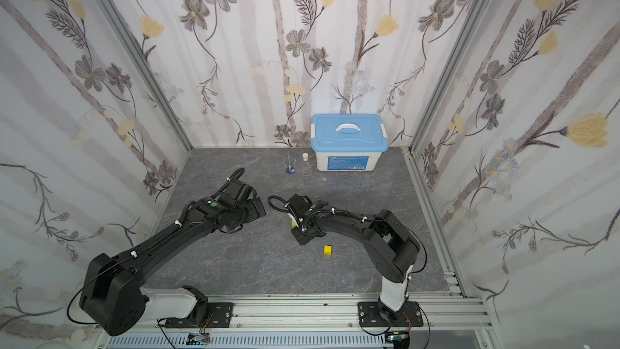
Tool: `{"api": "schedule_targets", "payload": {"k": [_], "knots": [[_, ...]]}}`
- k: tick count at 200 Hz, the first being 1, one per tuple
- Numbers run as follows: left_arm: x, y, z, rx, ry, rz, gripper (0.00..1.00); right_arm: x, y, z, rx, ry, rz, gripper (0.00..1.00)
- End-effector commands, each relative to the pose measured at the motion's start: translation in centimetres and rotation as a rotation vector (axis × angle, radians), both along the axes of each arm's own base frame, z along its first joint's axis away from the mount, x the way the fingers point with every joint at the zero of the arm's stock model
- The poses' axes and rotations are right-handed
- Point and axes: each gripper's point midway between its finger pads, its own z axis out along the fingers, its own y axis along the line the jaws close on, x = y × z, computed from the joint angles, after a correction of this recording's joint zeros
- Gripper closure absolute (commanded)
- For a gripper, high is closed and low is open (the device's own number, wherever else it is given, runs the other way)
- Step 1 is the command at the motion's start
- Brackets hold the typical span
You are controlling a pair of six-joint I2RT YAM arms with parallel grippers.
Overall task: Assemble a carrot with building blocks
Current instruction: Place the building block at the center of the board.
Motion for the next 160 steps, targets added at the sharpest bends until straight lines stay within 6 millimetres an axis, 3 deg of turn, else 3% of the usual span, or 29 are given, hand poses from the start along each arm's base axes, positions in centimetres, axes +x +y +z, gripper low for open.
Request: {"api": "schedule_targets", "payload": {"k": [1, 37, 42, 51, 72, 122, 134, 160], "knots": [[0.1, 0.3, 0.2, -0.057, -0.013, 0.06, 0.0, -0.6, 1.0, -0.6, -0.03, -0.004, 0.116, 0.98], [-0.1, 0.2, -0.4, -0.067, 0.006, 0.064, 0.0, 0.0, 1.1, -1.7, -0.084, -0.013, 0.165, 0.88], [0.0, 0.2, -0.5, -0.068, 0.011, 0.063, 0.0, 0.0, 1.0, -1.8, -0.097, -0.014, 0.171, 0.83], [0.0, 0.1, -0.6, -0.068, 0.015, 0.059, 0.0, 0.1, 0.8, -1.8, -0.115, -0.019, 0.178, 0.63], [0.2, -0.1, -0.5, -0.072, 0.012, 0.055, 0.0, 0.1, 0.7, -1.3, -0.113, -0.031, 0.185, 0.46], [0.7, -0.2, 0.0, -0.074, -0.009, 0.049, 0.0, -0.1, 1.1, 3.3, -0.016, -0.071, 0.145, 0.44], [0.8, -0.1, 0.4, -0.073, -0.026, 0.051, 0.0, -0.3, 0.9, 4.4, 0.001, -0.076, 0.125, 0.37], [0.7, 1.1, 0.8, -0.04, -0.057, 0.075, 0.0, -1.2, 0.3, 5.3, 0.031, -0.05, 0.082, 0.34]]}}
